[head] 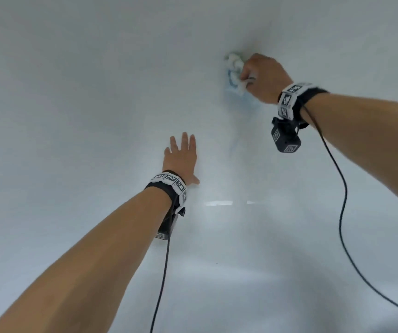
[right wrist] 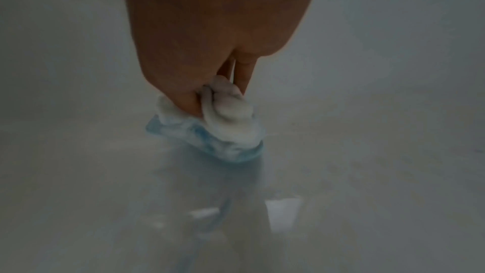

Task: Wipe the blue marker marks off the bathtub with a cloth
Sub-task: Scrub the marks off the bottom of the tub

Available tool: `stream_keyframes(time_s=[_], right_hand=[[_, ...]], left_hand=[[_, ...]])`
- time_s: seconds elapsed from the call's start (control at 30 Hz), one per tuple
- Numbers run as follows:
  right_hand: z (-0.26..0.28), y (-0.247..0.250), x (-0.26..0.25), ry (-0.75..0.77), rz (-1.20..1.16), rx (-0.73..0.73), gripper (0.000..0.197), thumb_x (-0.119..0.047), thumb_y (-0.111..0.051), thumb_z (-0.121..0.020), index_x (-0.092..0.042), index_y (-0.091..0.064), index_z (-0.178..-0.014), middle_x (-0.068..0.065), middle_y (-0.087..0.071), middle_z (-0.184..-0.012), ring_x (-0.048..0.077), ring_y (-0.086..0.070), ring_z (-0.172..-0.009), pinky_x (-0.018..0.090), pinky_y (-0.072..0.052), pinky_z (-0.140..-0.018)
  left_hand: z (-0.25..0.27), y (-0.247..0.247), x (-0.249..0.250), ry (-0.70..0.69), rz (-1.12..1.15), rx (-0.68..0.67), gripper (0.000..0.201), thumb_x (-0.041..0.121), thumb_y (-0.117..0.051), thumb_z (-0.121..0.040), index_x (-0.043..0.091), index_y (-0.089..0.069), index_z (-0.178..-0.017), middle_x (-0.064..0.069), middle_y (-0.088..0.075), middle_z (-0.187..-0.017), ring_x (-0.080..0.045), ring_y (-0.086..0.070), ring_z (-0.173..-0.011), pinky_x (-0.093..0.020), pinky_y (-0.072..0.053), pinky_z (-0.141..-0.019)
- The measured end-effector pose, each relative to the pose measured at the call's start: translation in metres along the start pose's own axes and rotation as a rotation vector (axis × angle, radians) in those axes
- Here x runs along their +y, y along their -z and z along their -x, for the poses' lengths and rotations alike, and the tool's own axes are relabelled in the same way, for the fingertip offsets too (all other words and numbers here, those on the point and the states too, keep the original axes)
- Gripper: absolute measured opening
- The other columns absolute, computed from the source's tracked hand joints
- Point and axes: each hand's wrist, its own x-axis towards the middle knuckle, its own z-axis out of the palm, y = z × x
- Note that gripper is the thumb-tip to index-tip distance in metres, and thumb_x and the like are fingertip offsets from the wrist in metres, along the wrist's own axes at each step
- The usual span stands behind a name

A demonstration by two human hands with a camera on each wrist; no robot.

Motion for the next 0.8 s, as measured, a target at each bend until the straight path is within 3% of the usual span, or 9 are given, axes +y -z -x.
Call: stream_keyframes(time_s=[0.07,0.13,0.27,0.37,0.47,0.53,0.6,0.7,0.8], right_hand=[[0.005,-0.009,0.024,-0.075,0.051,-0.034,0.016,-0.017,-0.06,-0.086,-0.017,-0.069,-0.099,0.012,-0.061,-0.113,0.034,-0.06,-0.102,0.032,-0.044,-0.085],[0.02,-0.032,0.039,-0.166,0.062,-0.072,0.018,-0.018,-0.063,-0.087,-0.017,-0.069,-0.104,0.013,-0.06,-0.119,0.036,-0.059,-0.107,0.034,-0.044,-0.088],[0.063,-0.082,0.026,-0.286,-0.152,0.095,0.022,-0.025,-0.065,-0.085,-0.019,-0.067,-0.106,0.006,-0.063,-0.119,0.03,-0.061,-0.108,0.03,-0.04,-0.083],[0.106,-0.115,-0.003,-0.137,-0.236,0.034,0.024,-0.029,-0.066,-0.086,-0.025,-0.067,-0.11,-0.001,-0.065,-0.121,0.025,-0.063,-0.109,0.027,-0.042,-0.088],[0.149,-0.13,-0.02,0.047,-0.186,-0.17,0.017,-0.024,-0.063,-0.089,-0.025,-0.067,-0.105,-0.005,-0.063,-0.12,0.023,-0.064,-0.103,0.029,-0.048,-0.087],[0.15,-0.121,-0.026,0.205,-0.129,-0.339,0.019,-0.019,-0.065,-0.086,-0.022,-0.066,-0.105,-0.003,-0.06,-0.117,0.024,-0.059,-0.101,0.034,-0.049,-0.082],[0.129,-0.098,-0.027,0.369,-0.096,-0.404,0.019,-0.014,-0.066,-0.084,-0.016,-0.067,-0.103,0.005,-0.061,-0.112,0.025,-0.057,-0.099,0.035,-0.047,-0.082],[0.079,-0.066,-0.007,0.363,-0.107,-0.096,0.022,-0.012,-0.064,-0.079,-0.006,-0.067,-0.1,0.018,-0.063,-0.1,0.034,-0.06,-0.093,0.037,-0.042,-0.085],[0.039,-0.031,0.026,0.042,-0.077,0.193,0.03,-0.019,-0.056,-0.083,-0.009,-0.063,-0.109,0.02,-0.06,-0.108,0.038,-0.058,-0.1,0.038,-0.042,-0.087]], left_hand=[[-0.005,-0.01,0.006,0.039,0.027,-0.026,0.142,0.057,-0.083,-0.067,0.009,0.017,-0.155,-0.013,0.019,-0.163,-0.047,0.005,-0.148,-0.052,-0.024,-0.118],[-0.008,-0.02,0.008,0.046,0.025,-0.042,0.145,0.052,-0.086,-0.064,0.009,0.019,-0.155,-0.011,0.021,-0.163,-0.046,0.007,-0.149,-0.049,-0.035,-0.113],[-0.009,-0.026,0.005,0.036,0.05,-0.014,0.146,0.047,-0.089,-0.064,0.012,0.019,-0.155,-0.006,0.021,-0.163,-0.043,0.008,-0.149,-0.046,-0.044,-0.103],[-0.007,-0.024,0.003,0.039,0.064,-0.017,0.146,0.048,-0.089,-0.063,0.013,0.019,-0.155,-0.004,0.022,-0.163,-0.043,0.01,-0.149,-0.048,-0.045,-0.102],[-0.006,-0.02,0.005,0.045,0.092,-0.037,0.146,0.043,-0.09,-0.064,0.014,0.021,-0.155,-0.003,0.024,-0.163,-0.042,0.012,-0.149,-0.049,-0.043,-0.104],[-0.006,-0.018,0.005,0.053,0.104,-0.048,0.147,0.041,-0.091,-0.064,0.015,0.022,-0.155,-0.003,0.025,-0.162,-0.041,0.013,-0.149,-0.049,-0.043,-0.105],[-0.005,-0.019,0.005,0.057,0.097,-0.054,0.147,0.041,-0.09,-0.064,0.015,0.023,-0.154,-0.003,0.026,-0.162,-0.041,0.013,-0.149,-0.049,-0.045,-0.104],[-0.006,-0.021,0.007,0.058,0.059,-0.054,0.146,0.045,-0.089,-0.065,0.014,0.023,-0.154,-0.004,0.025,-0.162,-0.042,0.011,-0.149,-0.048,-0.047,-0.102],[-0.006,-0.019,0.008,0.065,0.049,-0.059,0.146,0.045,-0.089,-0.065,0.013,0.023,-0.154,-0.005,0.025,-0.162,-0.043,0.011,-0.149,-0.047,-0.047,-0.102]])
